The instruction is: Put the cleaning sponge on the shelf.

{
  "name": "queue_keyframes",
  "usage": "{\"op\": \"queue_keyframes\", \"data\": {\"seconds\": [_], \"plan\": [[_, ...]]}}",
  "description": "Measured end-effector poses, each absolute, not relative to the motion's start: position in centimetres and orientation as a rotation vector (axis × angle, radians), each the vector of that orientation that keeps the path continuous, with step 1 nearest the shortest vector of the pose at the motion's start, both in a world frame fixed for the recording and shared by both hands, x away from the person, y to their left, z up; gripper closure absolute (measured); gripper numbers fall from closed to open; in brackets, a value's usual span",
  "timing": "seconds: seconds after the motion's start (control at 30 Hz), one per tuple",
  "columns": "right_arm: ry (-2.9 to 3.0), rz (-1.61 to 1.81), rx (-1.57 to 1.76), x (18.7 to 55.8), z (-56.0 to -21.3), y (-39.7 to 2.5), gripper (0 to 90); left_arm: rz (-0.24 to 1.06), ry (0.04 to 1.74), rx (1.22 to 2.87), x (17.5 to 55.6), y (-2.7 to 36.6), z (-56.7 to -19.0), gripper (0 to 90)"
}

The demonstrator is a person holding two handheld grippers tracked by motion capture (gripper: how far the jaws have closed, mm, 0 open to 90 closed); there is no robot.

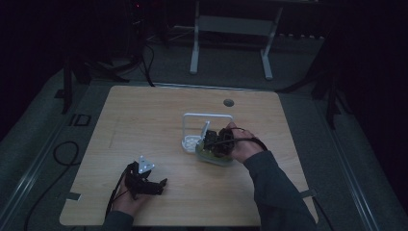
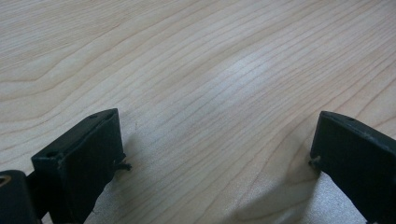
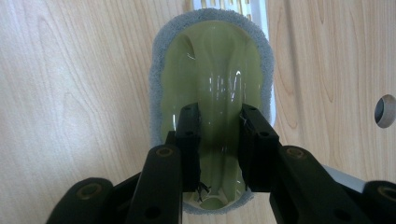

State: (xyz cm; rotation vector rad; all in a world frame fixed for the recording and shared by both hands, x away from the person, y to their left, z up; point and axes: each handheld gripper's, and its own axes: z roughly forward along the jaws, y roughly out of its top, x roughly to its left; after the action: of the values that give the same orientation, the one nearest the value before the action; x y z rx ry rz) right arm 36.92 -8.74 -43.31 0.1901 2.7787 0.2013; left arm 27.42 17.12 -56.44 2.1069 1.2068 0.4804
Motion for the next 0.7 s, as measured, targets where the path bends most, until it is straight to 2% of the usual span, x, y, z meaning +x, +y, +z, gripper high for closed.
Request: {"op": "queue_keyframes", "data": {"seconds": [0.7], "plan": [[2.750, 0.203, 0.129, 37.35, -43.63, -8.33, 71.7, 0.481, 1.207, 2.107, 27.42, 17.12, -56.44, 2.5]]}}
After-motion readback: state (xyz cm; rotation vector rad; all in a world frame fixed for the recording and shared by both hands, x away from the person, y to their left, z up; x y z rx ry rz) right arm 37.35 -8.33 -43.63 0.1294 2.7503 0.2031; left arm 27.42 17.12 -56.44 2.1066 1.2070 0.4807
